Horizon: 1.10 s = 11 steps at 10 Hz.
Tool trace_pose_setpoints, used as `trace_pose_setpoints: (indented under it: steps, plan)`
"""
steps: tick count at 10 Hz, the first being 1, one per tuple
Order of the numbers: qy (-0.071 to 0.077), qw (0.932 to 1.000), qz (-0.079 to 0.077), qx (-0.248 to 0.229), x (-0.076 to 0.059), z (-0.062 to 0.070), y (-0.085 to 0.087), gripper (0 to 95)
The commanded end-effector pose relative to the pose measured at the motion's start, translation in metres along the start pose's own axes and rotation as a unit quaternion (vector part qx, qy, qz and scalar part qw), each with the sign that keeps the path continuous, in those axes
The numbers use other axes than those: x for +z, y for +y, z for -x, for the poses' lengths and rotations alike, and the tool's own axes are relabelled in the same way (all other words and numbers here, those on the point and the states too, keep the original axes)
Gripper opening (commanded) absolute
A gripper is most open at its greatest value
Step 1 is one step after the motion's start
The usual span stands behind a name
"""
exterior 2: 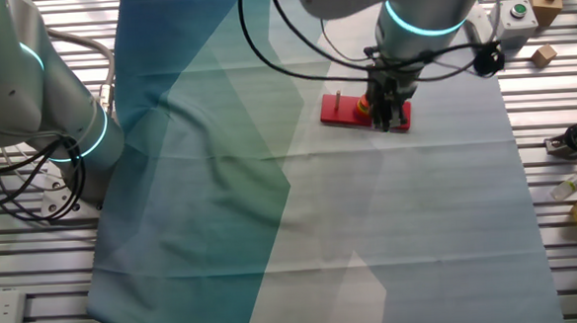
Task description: Take out one Hanoi block and throw it aside
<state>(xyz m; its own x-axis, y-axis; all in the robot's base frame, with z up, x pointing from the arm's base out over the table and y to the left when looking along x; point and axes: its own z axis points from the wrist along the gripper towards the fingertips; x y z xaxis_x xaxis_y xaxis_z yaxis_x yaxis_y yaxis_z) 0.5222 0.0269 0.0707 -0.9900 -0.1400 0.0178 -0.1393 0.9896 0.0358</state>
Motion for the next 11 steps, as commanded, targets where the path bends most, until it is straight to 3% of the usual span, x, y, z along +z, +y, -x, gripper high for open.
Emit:
trace_pose_setpoints:
  steps: [1, 11]
  plan:
    - [-0.003, 1.0, -0.003, -0.001, 0.007, -0.001, -0.002, 0.0]
    - [-0.022, 0.9997, -0.002, -0.006, 0.033, -0.005, -0.01, 0.0]
